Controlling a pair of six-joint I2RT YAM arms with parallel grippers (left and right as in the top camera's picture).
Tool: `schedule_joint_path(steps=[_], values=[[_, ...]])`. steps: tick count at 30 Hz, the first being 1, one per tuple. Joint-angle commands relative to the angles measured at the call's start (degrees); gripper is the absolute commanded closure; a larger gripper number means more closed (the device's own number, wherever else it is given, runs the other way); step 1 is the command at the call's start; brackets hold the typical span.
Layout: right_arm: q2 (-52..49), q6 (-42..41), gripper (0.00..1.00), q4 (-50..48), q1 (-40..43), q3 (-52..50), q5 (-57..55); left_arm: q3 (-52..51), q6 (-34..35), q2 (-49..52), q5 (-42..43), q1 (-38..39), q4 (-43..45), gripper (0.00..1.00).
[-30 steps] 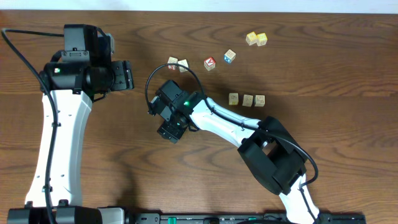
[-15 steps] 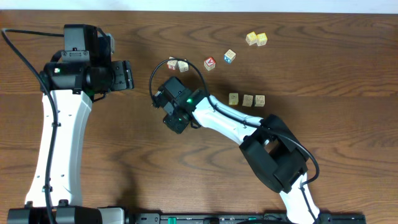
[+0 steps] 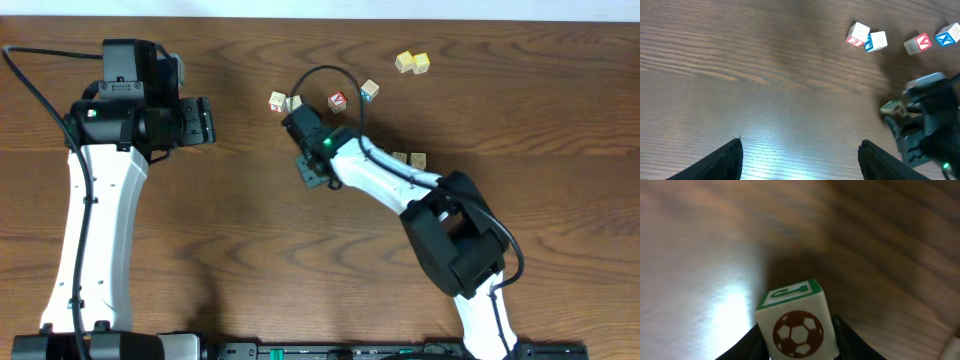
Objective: Lift 4 blocks
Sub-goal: 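Lower the right gripper and close it on the soccer-ball block, then carry the soccer-ball block right and set it beside the '4' block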
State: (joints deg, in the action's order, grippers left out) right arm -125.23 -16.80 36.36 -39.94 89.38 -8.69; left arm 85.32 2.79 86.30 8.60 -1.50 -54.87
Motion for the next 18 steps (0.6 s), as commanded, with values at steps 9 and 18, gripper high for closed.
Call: schedule_joint_path(steps=[9,18], values=[[-0.74,-13.35,0.70,3.21,5.68,-0.31,0.50,0.79,-0.13,0.00,-0.52,-0.20,0.04,0.26],[-0.74,-16.94,0.70,6.29,5.73,-0.31,2.86,0.79,-0.13,0.00,-0.52,-0.20,0.04,0.26]])
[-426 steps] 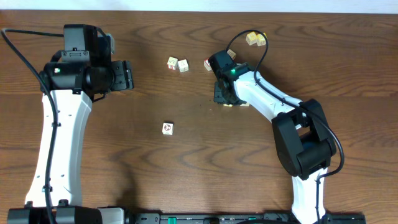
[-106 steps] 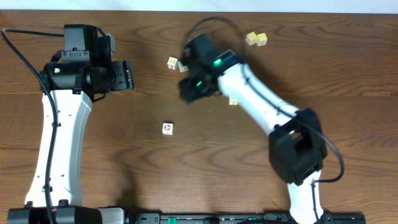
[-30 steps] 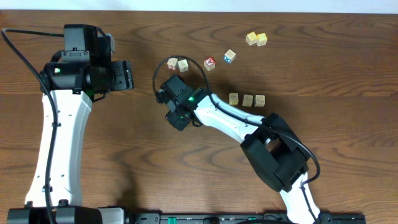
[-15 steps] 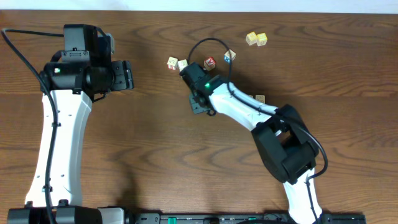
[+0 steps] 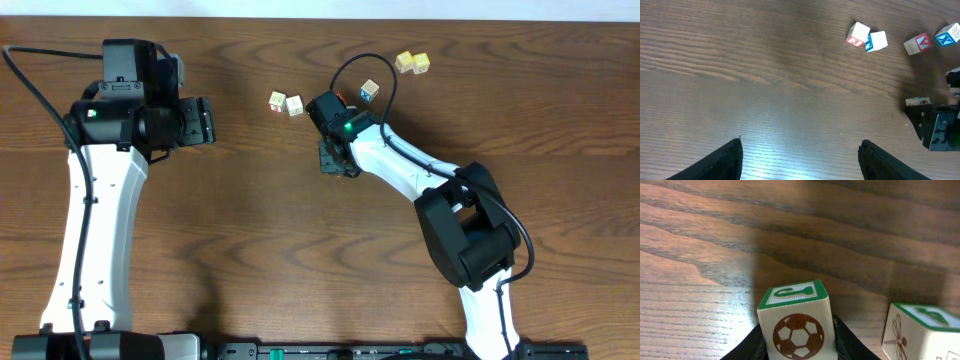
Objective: Lift 4 blocks
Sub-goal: 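Carry the soccer-ball block right and set it beside the '4' block, then open the right gripper and release the soccer-ball block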
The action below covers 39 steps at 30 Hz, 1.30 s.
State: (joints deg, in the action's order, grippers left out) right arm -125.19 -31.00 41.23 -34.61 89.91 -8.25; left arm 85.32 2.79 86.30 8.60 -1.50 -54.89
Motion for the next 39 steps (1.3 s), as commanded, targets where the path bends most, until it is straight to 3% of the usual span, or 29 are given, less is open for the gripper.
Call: schedule_joint_path(steps=[1,21,39], values=[[-0.79,-2.89,0.70,1.53,0.39,-0.83,2.99,0.79,-0.13,0.00,-0.52,-0.20,0.07,0.25],[-0.72,-11.45,0.71,3.96,2.08,-0.66,0.13,0.79,-0.13,0.00,-0.52,-0.20,0.07,0.26],[-0.72,-13.09,0.67,2.93,3.65,-0.66,-0.46,0.79,-0.13,0.00,-0.52,-0.20,0.07,0.26]])
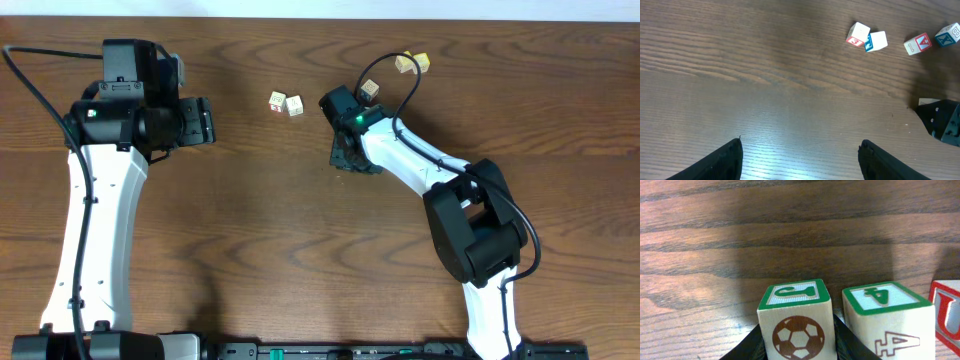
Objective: Lift 4 blocks
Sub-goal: 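Open the right gripper and release the soccer-ball block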
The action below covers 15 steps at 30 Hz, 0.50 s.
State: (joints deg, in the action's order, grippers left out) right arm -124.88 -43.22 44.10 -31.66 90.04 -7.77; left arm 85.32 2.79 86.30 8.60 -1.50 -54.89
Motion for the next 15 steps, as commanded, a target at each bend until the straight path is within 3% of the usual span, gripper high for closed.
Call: schedule_joint_path(steps=[1,15], values=[[-1.03,-0.85,0.65,0.07,0.70,-0.79,-0.83,0.79,-0.13,0.00,-0.52,-0.20,0.07,0.26],[-1.03,-0.83,0.68,0.28,-0.28,0.00,-0.39,0.79,-0.13,0.00,-0.52,-0.20,0.07,0.26]])
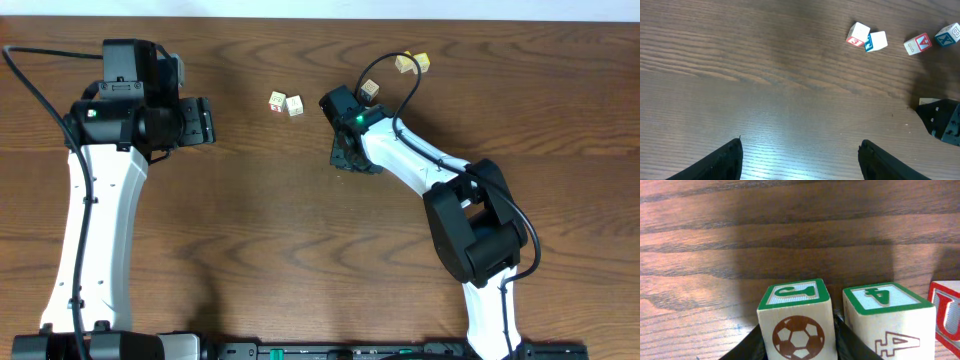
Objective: Lift 4 blocks
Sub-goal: 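Open the right gripper and release the soccer-ball block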
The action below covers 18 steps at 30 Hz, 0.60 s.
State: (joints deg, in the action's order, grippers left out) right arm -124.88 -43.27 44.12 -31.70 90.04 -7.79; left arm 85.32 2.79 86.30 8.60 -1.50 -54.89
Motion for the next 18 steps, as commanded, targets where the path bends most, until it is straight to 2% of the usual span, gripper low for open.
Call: schedule_joint_path(steps=[1,18], values=[[-1.01,-0.81,0.68,0.33,-0.33,0.02,0.13,0.79,-0.13,0.00,-0.52,-0.20,0.07,0.25],[-1.03,-0.85,0.69,1.25,-0.63,0.02,6.16,0.79,-0.13,0.00,-0.52,-0.20,0.07,0.26]])
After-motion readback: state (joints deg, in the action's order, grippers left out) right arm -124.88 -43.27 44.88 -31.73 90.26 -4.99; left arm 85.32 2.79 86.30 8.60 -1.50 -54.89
